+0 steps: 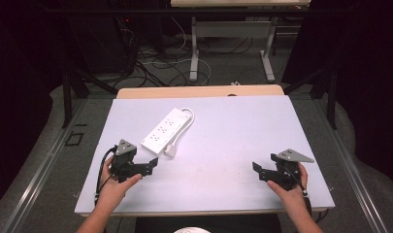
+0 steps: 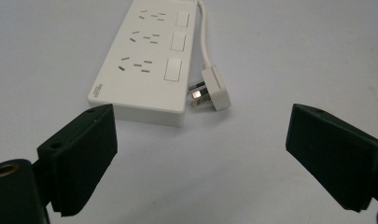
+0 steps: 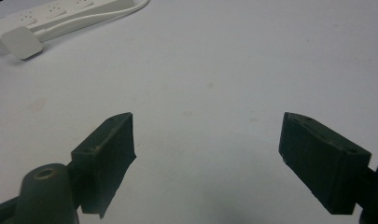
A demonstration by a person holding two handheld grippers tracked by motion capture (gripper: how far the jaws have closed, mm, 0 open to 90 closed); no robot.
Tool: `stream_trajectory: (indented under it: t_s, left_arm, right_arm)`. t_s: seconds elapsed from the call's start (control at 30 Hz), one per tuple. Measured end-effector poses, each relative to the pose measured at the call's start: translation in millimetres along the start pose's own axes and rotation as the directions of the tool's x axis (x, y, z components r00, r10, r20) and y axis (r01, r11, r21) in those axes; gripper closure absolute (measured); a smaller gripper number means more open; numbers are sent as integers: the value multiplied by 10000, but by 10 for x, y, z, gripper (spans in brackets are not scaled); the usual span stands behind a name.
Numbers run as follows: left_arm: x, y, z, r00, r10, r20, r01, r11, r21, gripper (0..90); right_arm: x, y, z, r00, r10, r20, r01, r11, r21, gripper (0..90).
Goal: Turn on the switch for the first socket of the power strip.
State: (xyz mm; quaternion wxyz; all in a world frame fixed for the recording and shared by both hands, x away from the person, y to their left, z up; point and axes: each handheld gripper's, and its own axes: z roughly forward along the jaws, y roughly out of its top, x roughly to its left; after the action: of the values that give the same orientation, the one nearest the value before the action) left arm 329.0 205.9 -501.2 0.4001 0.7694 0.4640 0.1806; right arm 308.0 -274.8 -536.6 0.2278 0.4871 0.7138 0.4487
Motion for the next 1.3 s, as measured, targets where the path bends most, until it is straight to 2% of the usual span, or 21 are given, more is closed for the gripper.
stream_trajectory:
  t_s: [0.07, 0.1, 0.23, 0.3, 0.5, 0.6, 0.67, 0.73, 0.93, 1.2, 1.3]
  left_arm:
    - [-5, 46, -7, 9999, 142, -25, -142, 9999, 43, 120]
    - [-7, 66, -7, 9997, 251, -39, -251, 9997, 58, 157]
    - [-14, 164, 2, 9983, 587, -56, -586, 9981, 191, 158]
    - [-20, 183, 3, 9987, 512, -70, -510, 9984, 232, 159]
    - [-24, 261, 18, 9960, 889, 82, -892, 9953, 390, 168]
    - [-12, 290, 29, 9909, 1307, 322, -1313, 9912, 175, 196]
    - [-17, 304, 44, 9900, 1344, 427, -1351, 9908, 130, 216]
    - [-19, 336, 59, 9872, 1548, 392, -1559, 9874, 269, 222]
    - [-22, 407, 67, 9854, 1643, 442, -1664, 9849, 486, 222]
    - [-3, 579, 86, 9902, 1299, 512, -1324, 9900, 495, 222]
    - [6, 623, 89, 9900, 1326, 489, -1351, 9894, 525, 223]
  right_arm:
    - [0, 1, -6, 10000, -3, 44, 3, 10000, 53, 175]
    - [6, -5, 1, 9999, 77, 93, -76, 10000, -29, 175]
    - [3, -8, -8, 9999, 125, 46, -125, 9999, 10, 175]
    - [1, -8, -7, 9999, 137, 43, -136, 9999, -19, 175]
    - [-10, -16, -9, 9994, 291, 171, -291, 9996, 4, 175]
    - [-19, -19, -10, 9994, 297, 164, -297, 9996, -17, 175]
    - [-23, -20, -9, 9993, 311, 183, -311, 9995, -9, 175]
    - [-24, -21, -8, 9992, 361, 180, -361, 9993, 13, 175]
    - [-28, -25, -4, 9991, 360, 204, -361, 9993, 21, 175]
    - [-26, -32, 2, 9988, 446, 207, -446, 9990, 16, 175]
    - [-25, -32, 1, 9988, 452, 205, -452, 9990, 19, 175]
